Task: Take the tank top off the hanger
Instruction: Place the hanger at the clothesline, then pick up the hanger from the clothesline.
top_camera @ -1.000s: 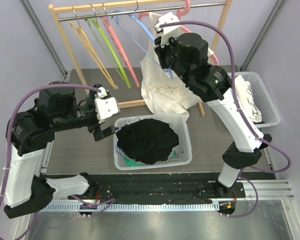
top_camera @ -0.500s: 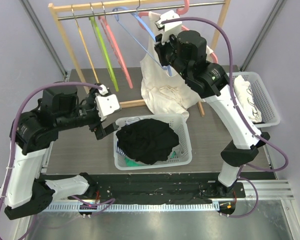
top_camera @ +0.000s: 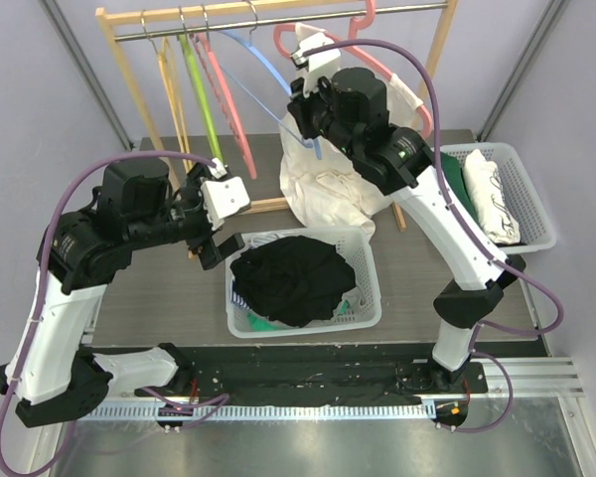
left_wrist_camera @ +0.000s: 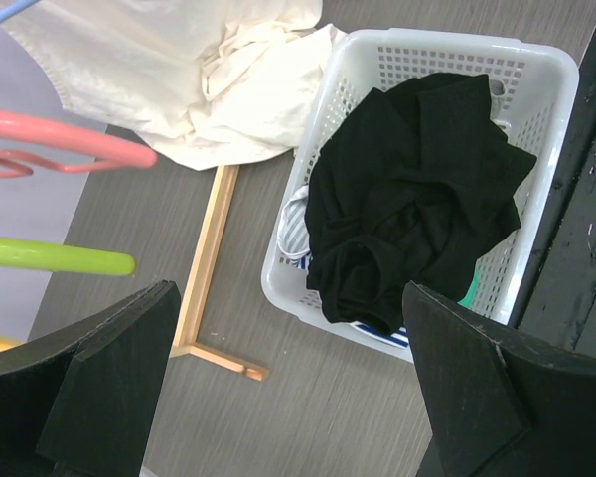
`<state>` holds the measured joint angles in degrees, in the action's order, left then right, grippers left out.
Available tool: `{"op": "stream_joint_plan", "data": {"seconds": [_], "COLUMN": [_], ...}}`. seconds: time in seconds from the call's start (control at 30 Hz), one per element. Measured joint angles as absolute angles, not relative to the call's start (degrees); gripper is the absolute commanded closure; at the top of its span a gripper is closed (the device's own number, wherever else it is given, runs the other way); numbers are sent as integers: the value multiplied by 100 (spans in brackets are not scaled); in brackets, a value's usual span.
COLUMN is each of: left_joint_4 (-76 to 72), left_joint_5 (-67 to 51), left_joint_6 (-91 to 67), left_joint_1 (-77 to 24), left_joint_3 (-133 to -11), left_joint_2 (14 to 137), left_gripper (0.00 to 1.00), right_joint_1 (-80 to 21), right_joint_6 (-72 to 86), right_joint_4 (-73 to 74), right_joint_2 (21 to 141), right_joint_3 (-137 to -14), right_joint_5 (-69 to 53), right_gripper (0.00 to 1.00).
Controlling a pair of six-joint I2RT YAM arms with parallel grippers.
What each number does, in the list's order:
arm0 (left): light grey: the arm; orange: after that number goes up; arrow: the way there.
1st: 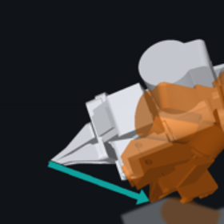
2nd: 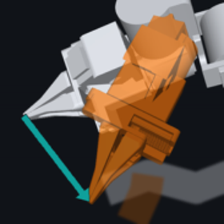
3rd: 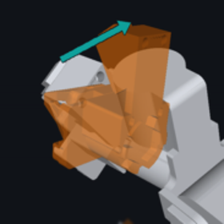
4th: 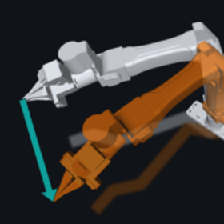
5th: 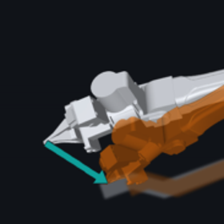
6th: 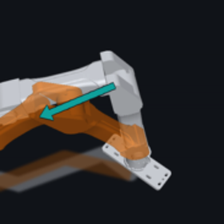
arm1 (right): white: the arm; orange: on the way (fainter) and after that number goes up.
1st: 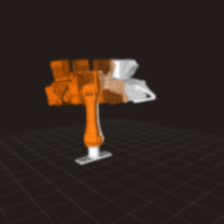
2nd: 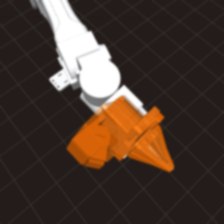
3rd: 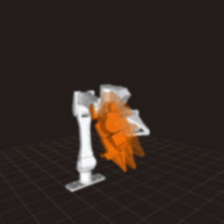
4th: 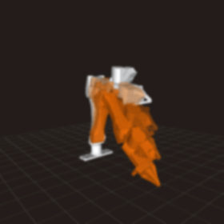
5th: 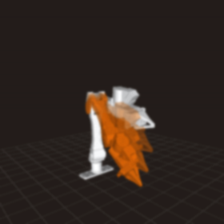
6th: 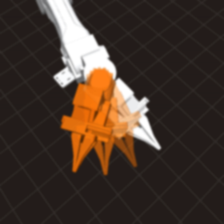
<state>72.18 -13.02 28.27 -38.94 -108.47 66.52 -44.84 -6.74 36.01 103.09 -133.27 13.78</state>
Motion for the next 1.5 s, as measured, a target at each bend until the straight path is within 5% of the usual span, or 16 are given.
{"op": "stream_joint_plan", "data": {"seconds": [0.07, 0.13, 0.23, 0.33, 0.87, 1.4, 1.5], "left_joint_4": [7203, 7170, 7120, 7054, 6997, 7013, 7013], "left_joint_5": [-1302, -1302, -1293, -1234, -1092, -1052, -1050], "left_joint_6": [2812, 2773, 2711, 2687, 2700, 2746, 2746], "left_joint_1": [-3881, -3865, -3854, -3854, -3850, -3844, -3841], "left_joint_3": [-10847, -10847, -10851, -10853, -10993, -10991, -10993], "left_joint_2": [6652, 6661, 6692, 6737, 6842, 6783, 6783], "left_gripper": [0, 0, 0, 0, 0, 0, 0], "right_joint_1": [-4541, -4613, -4685, -4711, -2696, -1544, -1345], "right_joint_6": [-676, -674, -674, -740, -801, -685, -582], "right_joint_4": [3586, 3535, 3579, 3616, 3205, 3203, 3083], "right_joint_2": [10320, 10357, 10453, 10390, 7631, 9555, 9515], "right_joint_3": [-13327, -13338, -13419, -13286, -12213, -12237, -12250], "right_joint_5": [1374, 1376, 1323, 1343, 1286, -427, -801], "right_gripper": [83, 48, 26, 16, 4, 0, 6]}}
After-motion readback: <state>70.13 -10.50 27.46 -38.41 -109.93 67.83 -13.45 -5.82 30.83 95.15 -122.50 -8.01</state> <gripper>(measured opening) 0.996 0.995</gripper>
